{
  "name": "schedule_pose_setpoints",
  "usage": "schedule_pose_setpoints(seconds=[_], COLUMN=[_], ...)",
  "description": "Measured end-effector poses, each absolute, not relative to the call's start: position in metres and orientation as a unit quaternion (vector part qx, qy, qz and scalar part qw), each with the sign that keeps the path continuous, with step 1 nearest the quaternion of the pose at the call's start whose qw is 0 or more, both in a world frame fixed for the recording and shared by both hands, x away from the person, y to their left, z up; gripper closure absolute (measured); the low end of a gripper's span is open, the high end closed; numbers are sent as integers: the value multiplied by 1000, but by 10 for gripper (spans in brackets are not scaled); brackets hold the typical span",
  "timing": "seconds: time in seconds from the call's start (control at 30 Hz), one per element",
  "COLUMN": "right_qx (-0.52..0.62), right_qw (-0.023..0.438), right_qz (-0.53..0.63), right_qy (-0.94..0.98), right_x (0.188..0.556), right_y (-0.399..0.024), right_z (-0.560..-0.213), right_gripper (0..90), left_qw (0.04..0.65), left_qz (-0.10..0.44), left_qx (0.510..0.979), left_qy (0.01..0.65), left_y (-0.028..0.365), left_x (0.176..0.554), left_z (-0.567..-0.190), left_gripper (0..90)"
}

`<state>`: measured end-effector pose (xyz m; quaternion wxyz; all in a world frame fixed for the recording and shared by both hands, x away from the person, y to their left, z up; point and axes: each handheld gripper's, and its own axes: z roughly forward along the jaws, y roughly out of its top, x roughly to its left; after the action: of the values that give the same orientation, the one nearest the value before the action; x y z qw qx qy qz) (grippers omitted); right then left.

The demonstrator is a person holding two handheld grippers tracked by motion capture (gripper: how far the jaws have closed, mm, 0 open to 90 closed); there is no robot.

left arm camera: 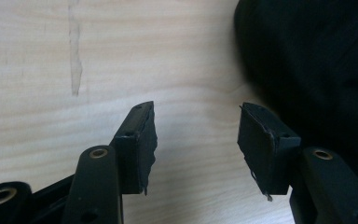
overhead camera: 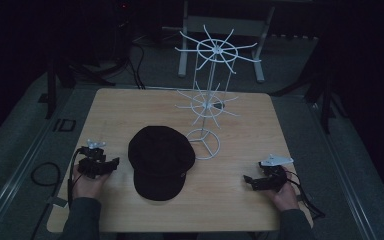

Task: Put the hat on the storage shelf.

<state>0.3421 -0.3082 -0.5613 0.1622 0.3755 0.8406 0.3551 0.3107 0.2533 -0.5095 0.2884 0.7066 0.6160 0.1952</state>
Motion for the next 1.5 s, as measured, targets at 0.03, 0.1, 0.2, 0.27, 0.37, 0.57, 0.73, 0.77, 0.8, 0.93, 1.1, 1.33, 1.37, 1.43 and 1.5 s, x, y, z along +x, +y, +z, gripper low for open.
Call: schedule_pose_setpoints(seconds=[0.03, 0.1, 0.2, 0.27, 0.37, 0.57, 0.73, 0.77, 0.8, 0.93, 1.1, 1.33, 1.37, 1.43, 1.5], right_qx=[376, 377, 377, 377, 377, 377, 377, 377, 377, 377, 377, 378, 378, 378, 378], right_qw=[162, 162, 162, 162, 162, 162, 162, 162, 162, 162, 163, 162, 162, 162, 162], right_qz=[355, 355, 354, 354, 354, 354, 354, 354, 354, 354, 354, 354, 354, 354, 354], right_qy=[841, 840, 840, 840, 840, 840, 840, 840, 840, 840, 840, 840, 840, 840, 840], right_x=[342, 342, 342, 342, 342, 342, 342, 342, 342, 342, 342, 342, 342, 342, 342], right_y=[-308, -308, -308, -308, -308, -308, -308, -308, -308, -308, -308, -308, -308, -308, -308], right_z=[-561, -561, -561, -561, -561, -561, -561, -561, -561, -561, -561, -561, -561, -561, -561], right_gripper=[118, 118, 119, 119, 119, 119, 119, 119, 119, 119, 119, 119, 120, 119, 120], left_qw=[290, 294, 301, 307, 310, 308, 304, 302, 300, 291, 279, 265, 262, 259, 256], left_qz=[195, 195, 196, 194, 193, 190, 185, 184, 183, 178, 174, 162, 160, 152, 145], left_qx=[707, 708, 708, 709, 712, 718, 722, 723, 725, 729, 734, 742, 741, 742, 743], left_qy=[615, 612, 608, 604, 599, 594, 593, 593, 593, 593, 595, 594, 597, 600, 601], left_y=[252, 250, 246, 242, 238, 227, 221, 219, 218, 213, 206, 198, 197, 196, 195], left_x=[312, 315, 319, 323, 327, 338, 345, 347, 348, 357, 367, 377, 378, 382, 384], left_z=[-507, -504, -498, -494, -490, -490, -494, -494, -495, -499, -506, -515, -517, -520, -523], left_gripper=[471, 468, 461, 458, 456, 453, 453, 452, 452, 451, 451, 451, 448, 444, 443])
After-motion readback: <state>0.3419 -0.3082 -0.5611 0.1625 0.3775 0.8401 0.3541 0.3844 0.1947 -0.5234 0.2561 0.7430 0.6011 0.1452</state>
